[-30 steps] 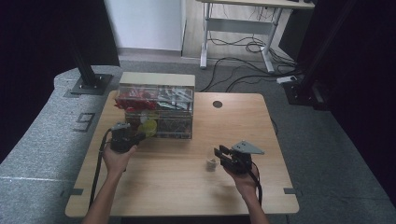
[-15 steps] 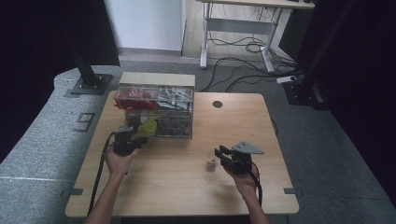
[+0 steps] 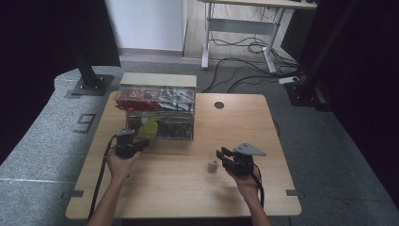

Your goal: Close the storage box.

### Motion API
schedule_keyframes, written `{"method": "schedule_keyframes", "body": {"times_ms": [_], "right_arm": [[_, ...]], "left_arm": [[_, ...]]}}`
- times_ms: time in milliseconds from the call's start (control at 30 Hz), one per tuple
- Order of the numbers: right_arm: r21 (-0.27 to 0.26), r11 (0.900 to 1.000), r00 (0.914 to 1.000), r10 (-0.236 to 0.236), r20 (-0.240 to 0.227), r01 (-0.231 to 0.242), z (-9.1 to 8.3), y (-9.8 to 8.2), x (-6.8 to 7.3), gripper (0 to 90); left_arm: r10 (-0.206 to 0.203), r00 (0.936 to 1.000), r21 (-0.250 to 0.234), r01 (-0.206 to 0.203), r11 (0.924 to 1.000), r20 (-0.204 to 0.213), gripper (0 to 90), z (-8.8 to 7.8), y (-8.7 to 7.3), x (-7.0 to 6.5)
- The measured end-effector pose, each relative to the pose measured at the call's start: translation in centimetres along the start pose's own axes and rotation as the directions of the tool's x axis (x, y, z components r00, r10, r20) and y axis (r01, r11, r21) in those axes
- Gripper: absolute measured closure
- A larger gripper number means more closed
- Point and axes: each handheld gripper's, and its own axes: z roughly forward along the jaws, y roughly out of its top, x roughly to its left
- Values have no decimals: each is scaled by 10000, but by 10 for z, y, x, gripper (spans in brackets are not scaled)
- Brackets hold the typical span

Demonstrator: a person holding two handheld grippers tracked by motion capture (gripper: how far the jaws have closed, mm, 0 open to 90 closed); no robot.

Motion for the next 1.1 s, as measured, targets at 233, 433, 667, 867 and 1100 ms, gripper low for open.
{"method": "schedule_keyframes", "body": {"times_ms": [233,433,667,867,1100], "right_arm": [[23,10000,10000,-39,-15,39,0,-2,-2,654],[4,10000,10000,-87,-31,87,0,-3,-3,602],[-50,10000,10000,26,-67,-27,0,-4,-4,549],[-49,9999,9999,129,-10,-129,-2,-6,-9,525],[-164,9997,9998,197,72,-196,-10,-10,-15,475]], "left_arm": [[333,9994,-506,-339,9981,-120,844,-6,-13,-10],[767,9969,-834,-780,9935,-188,645,-8,-20,-19],[1421,9897,-1311,-1430,9810,-161,513,-15,-24,-34],[1411,9895,-1304,-1361,9821,298,472,-19,-30,-39],[1535,9870,-869,-1490,9850,475,450,-21,-45,-40]]}}
